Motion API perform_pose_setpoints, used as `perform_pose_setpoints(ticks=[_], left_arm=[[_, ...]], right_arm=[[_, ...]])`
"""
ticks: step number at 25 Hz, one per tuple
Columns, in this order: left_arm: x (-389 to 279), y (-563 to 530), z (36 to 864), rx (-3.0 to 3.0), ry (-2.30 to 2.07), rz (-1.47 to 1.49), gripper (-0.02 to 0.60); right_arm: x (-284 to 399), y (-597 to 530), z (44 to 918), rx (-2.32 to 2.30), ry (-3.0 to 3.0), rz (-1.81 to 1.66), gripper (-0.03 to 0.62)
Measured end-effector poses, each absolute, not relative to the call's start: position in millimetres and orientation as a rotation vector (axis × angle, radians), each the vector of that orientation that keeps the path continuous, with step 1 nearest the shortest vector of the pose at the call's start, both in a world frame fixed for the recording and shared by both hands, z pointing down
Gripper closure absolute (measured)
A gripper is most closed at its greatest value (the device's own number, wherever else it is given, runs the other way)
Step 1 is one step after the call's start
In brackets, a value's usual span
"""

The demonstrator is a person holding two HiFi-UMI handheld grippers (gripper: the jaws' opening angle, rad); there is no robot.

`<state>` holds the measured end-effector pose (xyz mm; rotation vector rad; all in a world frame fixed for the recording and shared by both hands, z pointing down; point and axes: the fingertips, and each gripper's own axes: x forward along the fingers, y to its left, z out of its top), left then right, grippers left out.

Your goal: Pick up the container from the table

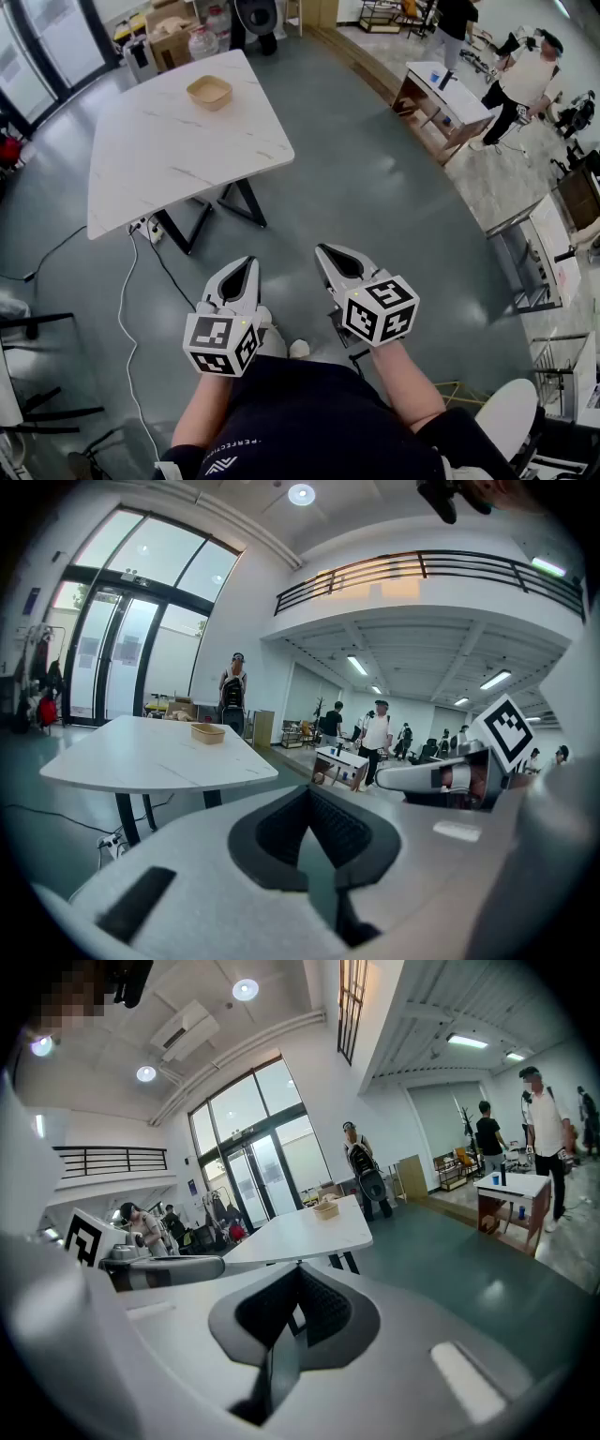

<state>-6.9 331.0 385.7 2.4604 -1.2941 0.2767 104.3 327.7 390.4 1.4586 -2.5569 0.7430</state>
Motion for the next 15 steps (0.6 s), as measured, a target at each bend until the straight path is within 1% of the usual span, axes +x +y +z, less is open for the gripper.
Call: perform_pose_setpoints(ticks=[7,15], left_arm=[[-1.9,318.0,390.3,2.466,-1.285,0.286,0.588],[9.3,265.6,395.5,2.473,-1.243,0.3,0.588]], right_arm=[[111.2,316.4,396.6,1.482,-2.577,0.795,0.597],[116.9,271.8,396.8,1.462,-2.576,0.783,0.597]])
